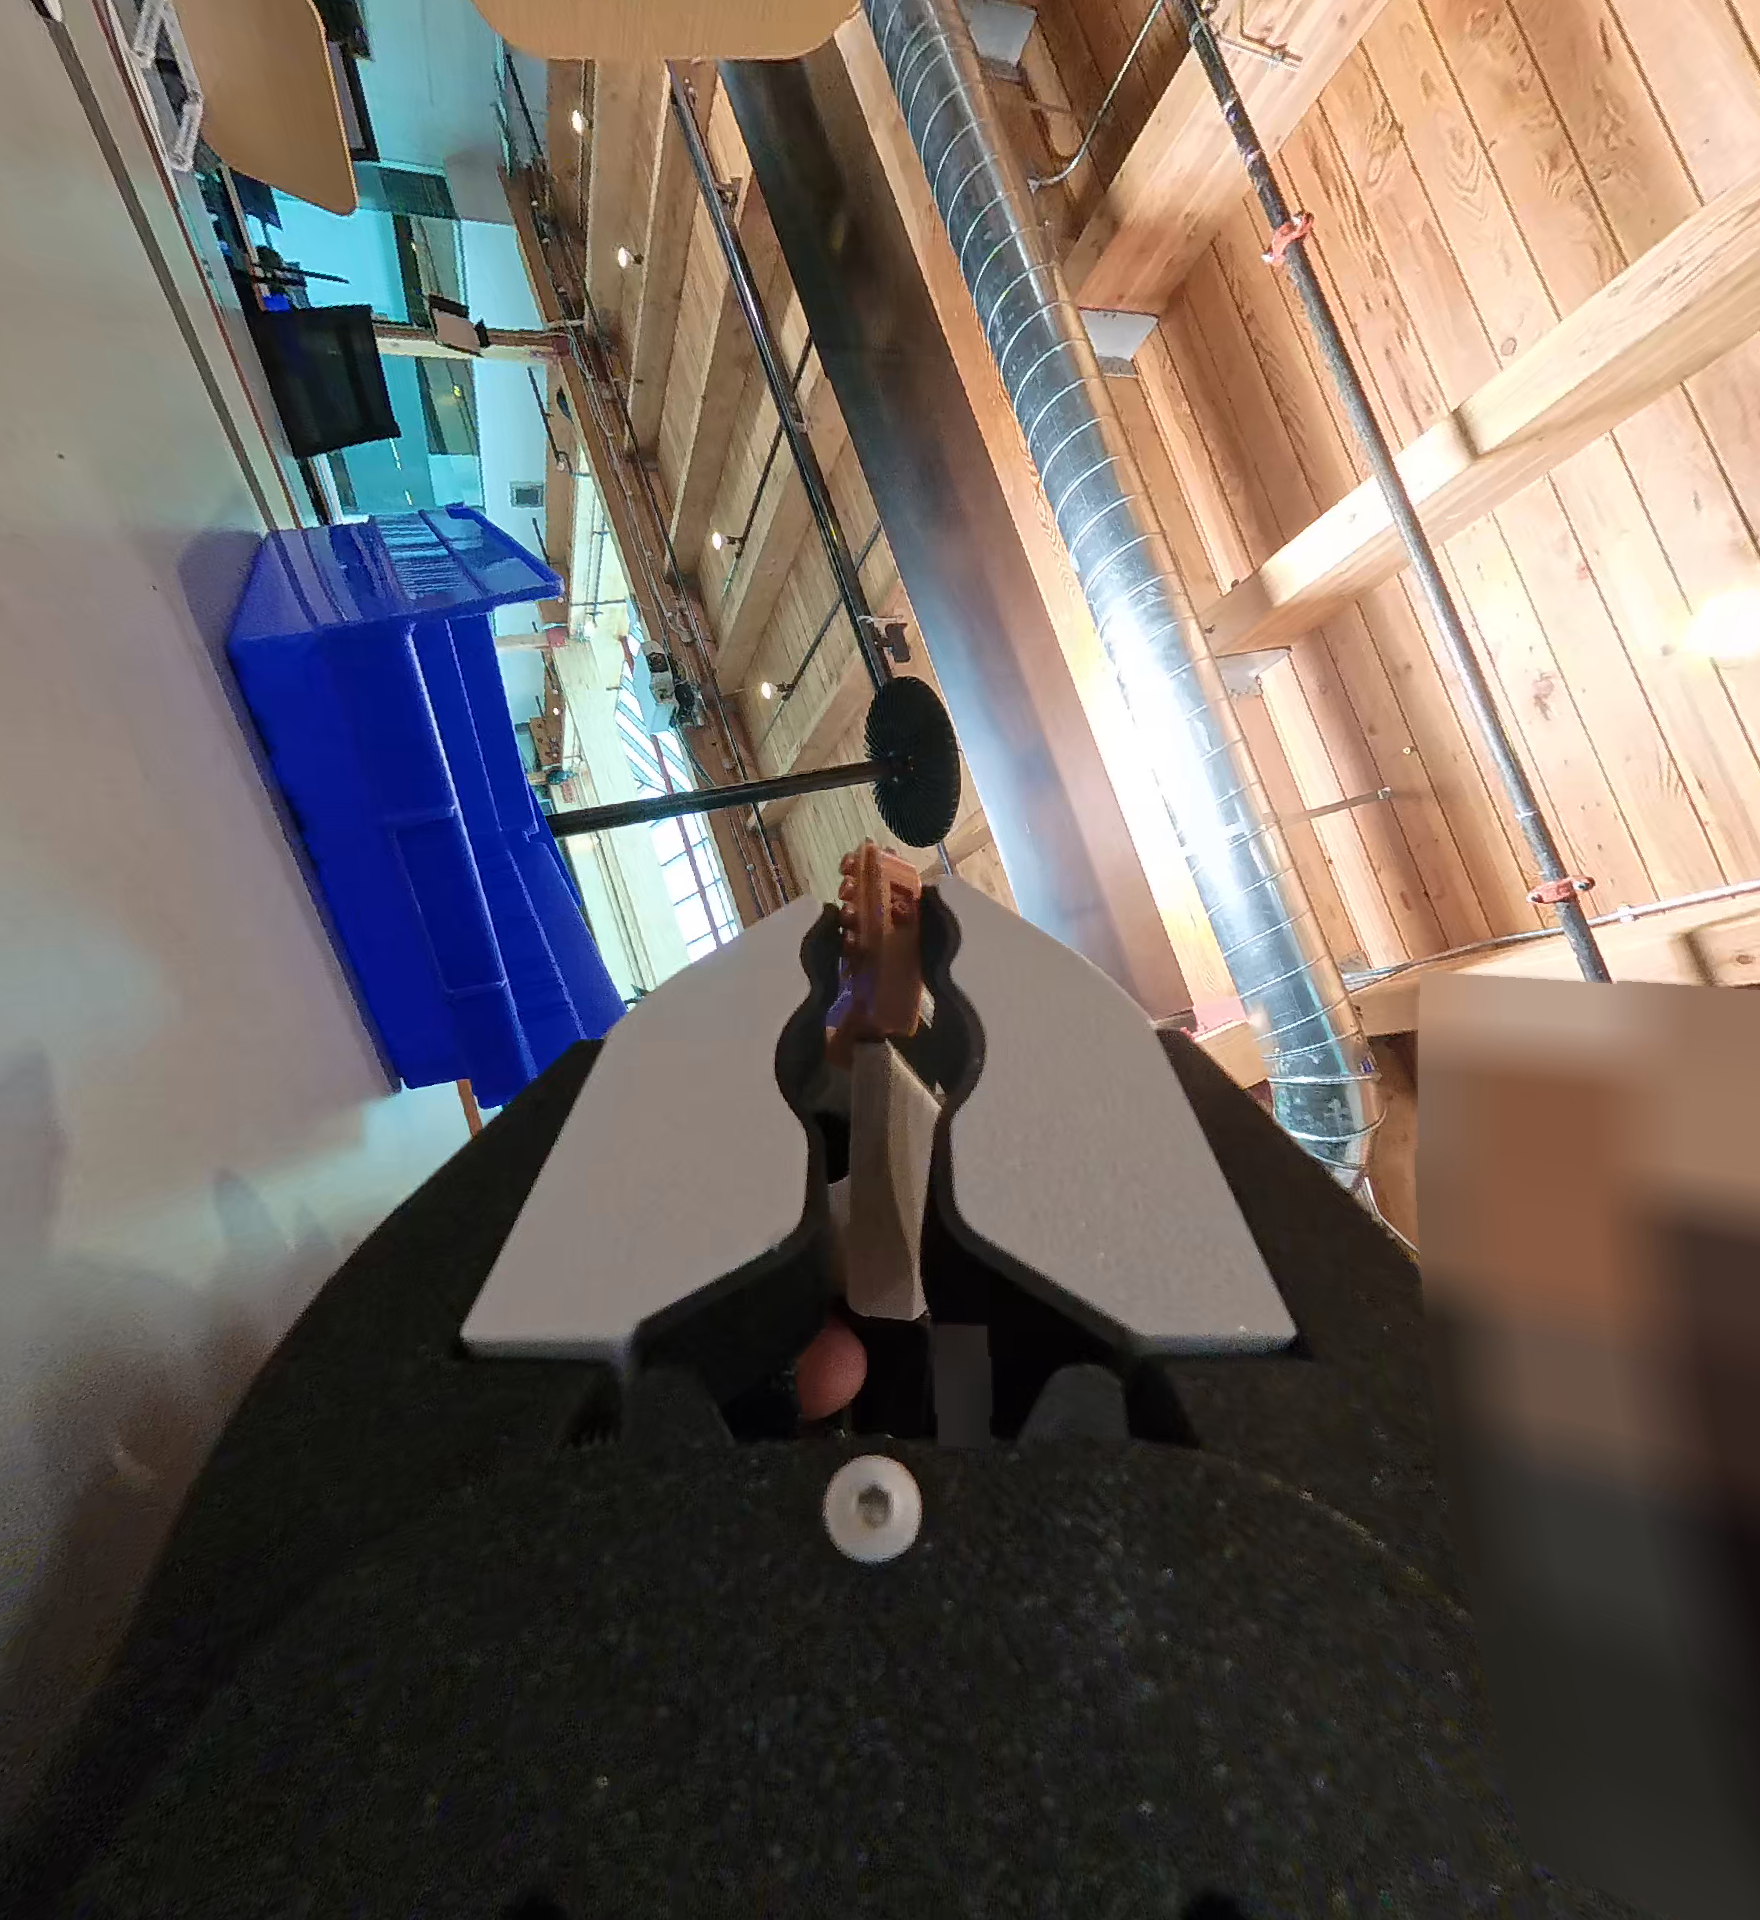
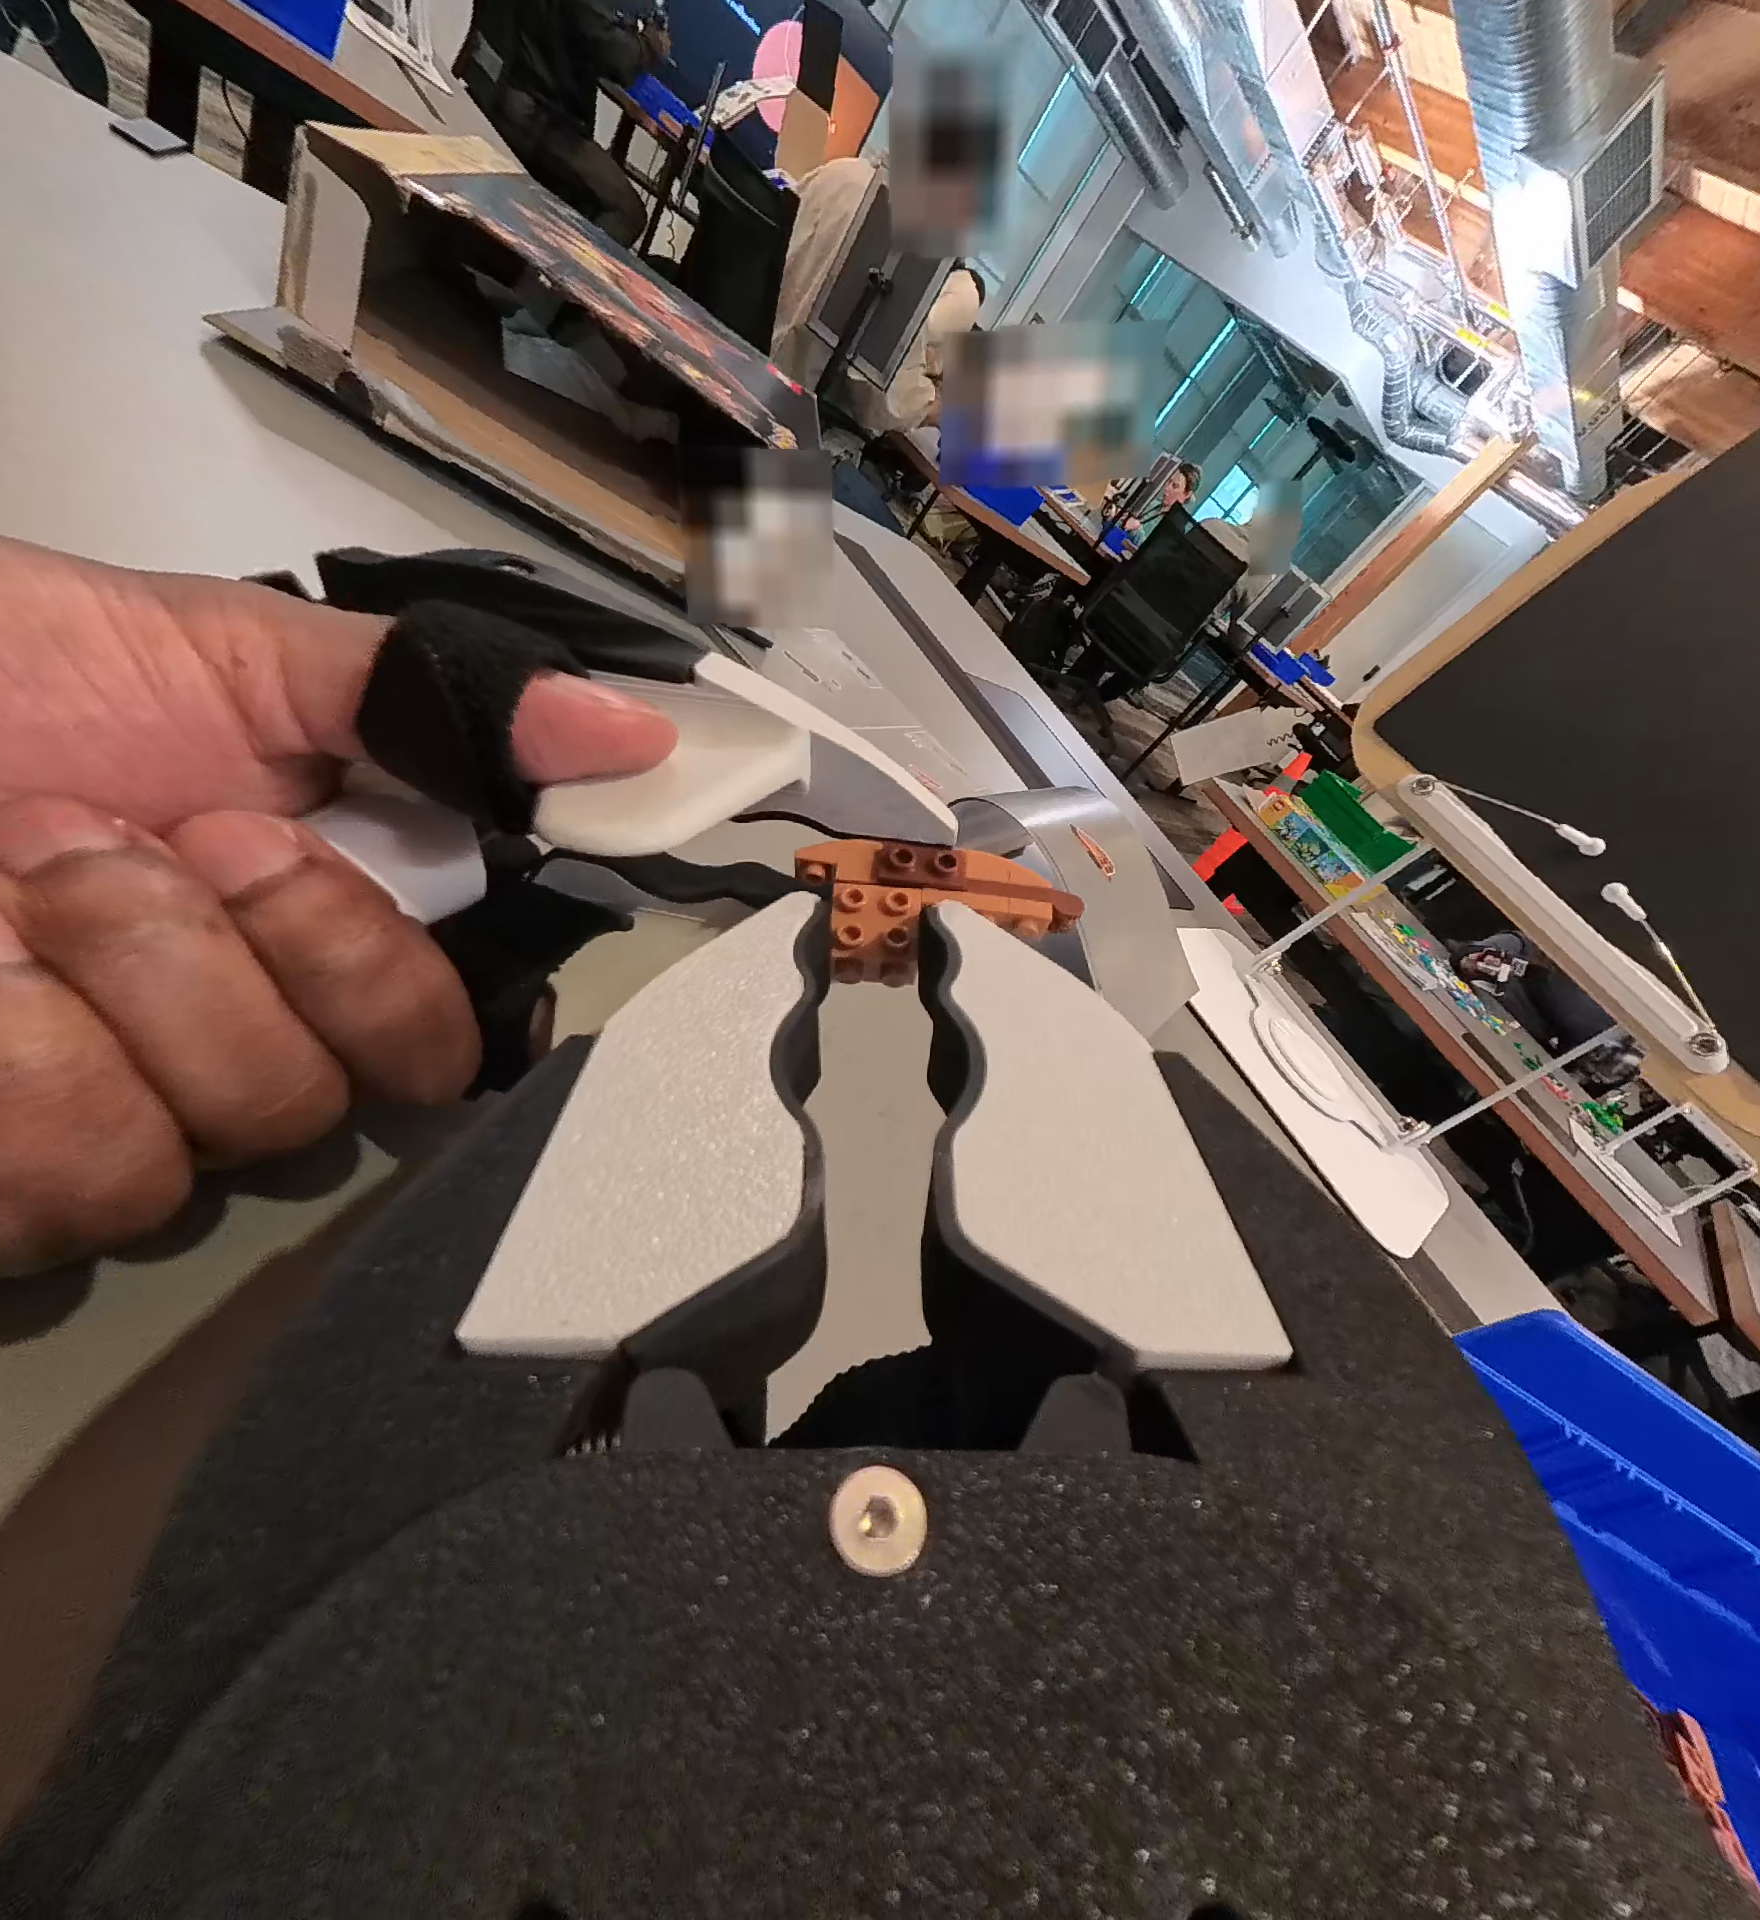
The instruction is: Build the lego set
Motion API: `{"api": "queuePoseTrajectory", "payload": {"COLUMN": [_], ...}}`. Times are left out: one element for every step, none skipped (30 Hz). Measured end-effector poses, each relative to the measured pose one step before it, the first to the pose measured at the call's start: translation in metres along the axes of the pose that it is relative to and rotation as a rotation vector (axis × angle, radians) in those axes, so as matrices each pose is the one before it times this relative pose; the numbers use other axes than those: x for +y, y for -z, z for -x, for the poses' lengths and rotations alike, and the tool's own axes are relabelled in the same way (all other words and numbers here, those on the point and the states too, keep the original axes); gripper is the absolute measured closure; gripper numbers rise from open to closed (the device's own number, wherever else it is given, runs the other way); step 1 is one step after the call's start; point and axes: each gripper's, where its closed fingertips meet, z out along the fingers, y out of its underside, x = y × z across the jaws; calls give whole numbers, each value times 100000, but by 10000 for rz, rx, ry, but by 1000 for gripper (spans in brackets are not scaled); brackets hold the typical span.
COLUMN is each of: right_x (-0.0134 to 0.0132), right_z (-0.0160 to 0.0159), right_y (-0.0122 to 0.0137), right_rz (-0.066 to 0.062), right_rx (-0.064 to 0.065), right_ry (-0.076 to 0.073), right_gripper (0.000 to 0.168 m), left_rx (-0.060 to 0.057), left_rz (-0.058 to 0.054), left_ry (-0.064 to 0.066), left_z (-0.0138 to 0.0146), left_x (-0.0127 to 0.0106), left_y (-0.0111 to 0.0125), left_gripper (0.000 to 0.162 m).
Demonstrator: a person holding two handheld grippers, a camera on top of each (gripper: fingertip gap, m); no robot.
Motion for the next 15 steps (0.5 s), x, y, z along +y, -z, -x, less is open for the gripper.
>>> {"api": "queuePoseTrajectory", "payload": {"right_x": [-4,-26,-20,4,-14,-4,-34,0,24,47,4,-64,-85,-23,-7], "right_z": [6,3,2,-6,-3,-6,-11,-2,18,20,-13,-28,-56,-57,-70], "right_y": [6,22,20,1,2,-15,-2,-11,1,3,-9,0,3,-2,-11], "right_rz": [-27,-37,-39,-29,-30,-26,-29,-8,1,5,-7,-26,-37,-12,1], "right_rx": [8,-1,0,-2,-5,3,8,-4,-22,-22,8,34,50,55,67], "right_ry": [-4,15,22,7,-8,-6,-4,-13,-33,-21,1,-6,-5,21,42], "right_gripper": [152,153,153,152,152,152,152,152,152,152,152,153,153,152,152], "left_rx": [-21,17,37,27,14,20,33,3,-19,-16,23,65,65,24,-7], "left_rz": [-40,-41,-31,-26,-31,-31,-28,-24,-13,-3,0,-15,-35,-17,-7], "left_ry": [-10,53,110,92,43,58,68,42,15,28,29,16,27,47,39], "left_z": [-12,-22,-16,-6,-18,-10,-34,0,22,32,-45,-91,-86,-27,37], "left_x": [7,16,20,3,7,-4,0,2,-11,-16,-10,-1,3,-9,3], "left_y": [16,8,10,2,10,3,6,10,17,21,8,-16,-27,-35,-17], "left_gripper": [147,147,147,147,147,147,147,147,147,147,147,147,147,147,147]}}
